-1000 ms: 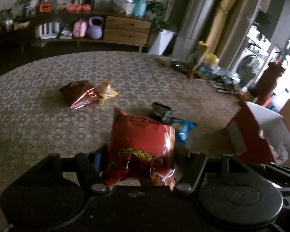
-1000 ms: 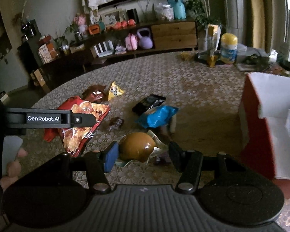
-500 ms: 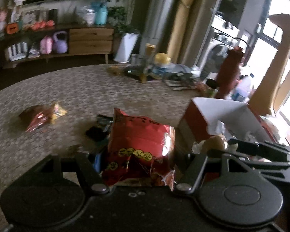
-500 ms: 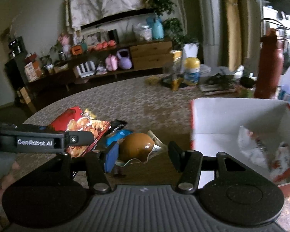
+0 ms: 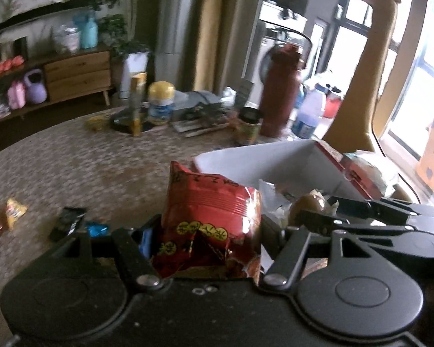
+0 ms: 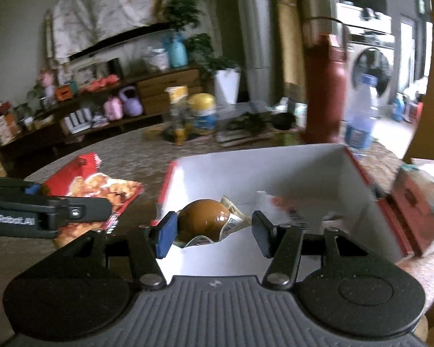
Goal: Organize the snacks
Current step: 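Carry the red chip bag and brown snack into the red box with both tools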
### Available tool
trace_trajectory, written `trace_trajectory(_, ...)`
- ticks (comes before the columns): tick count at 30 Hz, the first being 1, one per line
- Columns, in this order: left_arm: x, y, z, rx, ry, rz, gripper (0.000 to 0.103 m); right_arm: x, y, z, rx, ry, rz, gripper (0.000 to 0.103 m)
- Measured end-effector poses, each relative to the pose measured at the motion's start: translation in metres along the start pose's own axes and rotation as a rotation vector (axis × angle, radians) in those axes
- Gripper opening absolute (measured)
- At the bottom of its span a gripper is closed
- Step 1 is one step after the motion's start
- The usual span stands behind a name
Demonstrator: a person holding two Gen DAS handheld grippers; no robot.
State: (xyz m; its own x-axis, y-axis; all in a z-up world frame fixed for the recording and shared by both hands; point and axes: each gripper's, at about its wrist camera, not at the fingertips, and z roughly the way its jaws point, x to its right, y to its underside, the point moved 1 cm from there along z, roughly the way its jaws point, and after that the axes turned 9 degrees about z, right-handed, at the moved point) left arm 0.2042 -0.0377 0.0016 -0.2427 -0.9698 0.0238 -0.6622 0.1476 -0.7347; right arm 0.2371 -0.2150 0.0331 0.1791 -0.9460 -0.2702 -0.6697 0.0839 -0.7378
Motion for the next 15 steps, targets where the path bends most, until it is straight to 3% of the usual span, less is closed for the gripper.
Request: trace_trajectory(15, 0.065, -0.032, 0.08, -0.09, 0.039, 0.123, 0.068, 0.096, -0.006, 0.028, -0.082, 0.176, 0.049, 0.055)
